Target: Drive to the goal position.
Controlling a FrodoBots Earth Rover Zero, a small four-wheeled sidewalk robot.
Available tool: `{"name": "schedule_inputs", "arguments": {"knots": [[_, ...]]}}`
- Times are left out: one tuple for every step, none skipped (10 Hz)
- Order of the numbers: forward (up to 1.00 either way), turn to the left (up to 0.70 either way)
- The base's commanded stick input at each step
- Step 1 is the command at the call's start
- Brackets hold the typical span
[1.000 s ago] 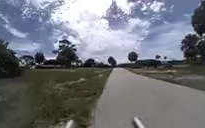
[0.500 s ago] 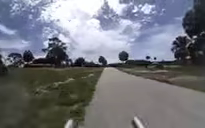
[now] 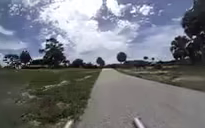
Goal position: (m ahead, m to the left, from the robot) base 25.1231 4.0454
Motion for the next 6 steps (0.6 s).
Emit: {"name": "schedule_inputs", "arguments": {"knots": [[0.85,-0.34],[0.85,-0.22],[0.85,0.00],[0.85,0.00],[0.85,0.00],[0.85,0.00]]}}
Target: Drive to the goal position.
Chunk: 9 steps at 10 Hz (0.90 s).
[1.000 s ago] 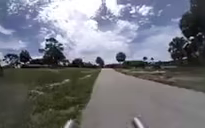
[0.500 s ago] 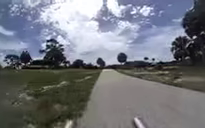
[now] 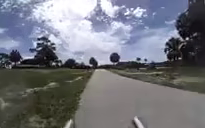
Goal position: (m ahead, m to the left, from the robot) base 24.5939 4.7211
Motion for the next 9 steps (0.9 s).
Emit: {"name": "schedule_inputs", "arguments": {"knots": [[0.85,0.00],[0.85,0.00],[0.85,0.00],[0.85,0.00],[0.85,0.00],[0.85,0.00],[0.85,0.00],[0.85,0.00],[0.85,0.00]]}}
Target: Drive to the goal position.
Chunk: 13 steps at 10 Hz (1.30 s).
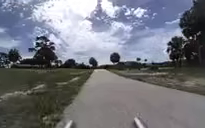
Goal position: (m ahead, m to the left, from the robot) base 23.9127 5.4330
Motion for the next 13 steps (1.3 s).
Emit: {"name": "schedule_inputs", "arguments": {"knots": [[0.85,0.00],[0.85,0.00],[0.85,0.00],[0.85,-0.03],[0.85,-0.24],[0.85,-0.33],[0.85,-0.17],[0.85,0.00],[0.85,0.00],[0.85,0.00],[0.85,0.00],[0.85,0.00],[0.85,0.00]]}}
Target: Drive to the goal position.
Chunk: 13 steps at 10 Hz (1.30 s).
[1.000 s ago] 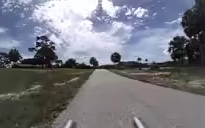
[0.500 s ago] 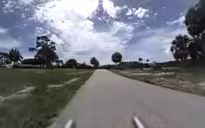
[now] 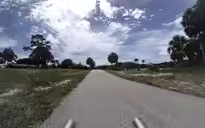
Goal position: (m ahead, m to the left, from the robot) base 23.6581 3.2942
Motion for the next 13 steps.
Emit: {"name": "schedule_inputs", "arguments": {"knots": [[0.85,-0.16],[0.85,-0.33],[0.85,-0.09],[0.85,-0.01],[0.85,0.00],[0.85,0.00],[0.85,0.00],[0.85,0.00],[0.85,0.00],[0.85,0.11],[0.85,0.25],[0.85,0.14],[0.85,0.00]]}}
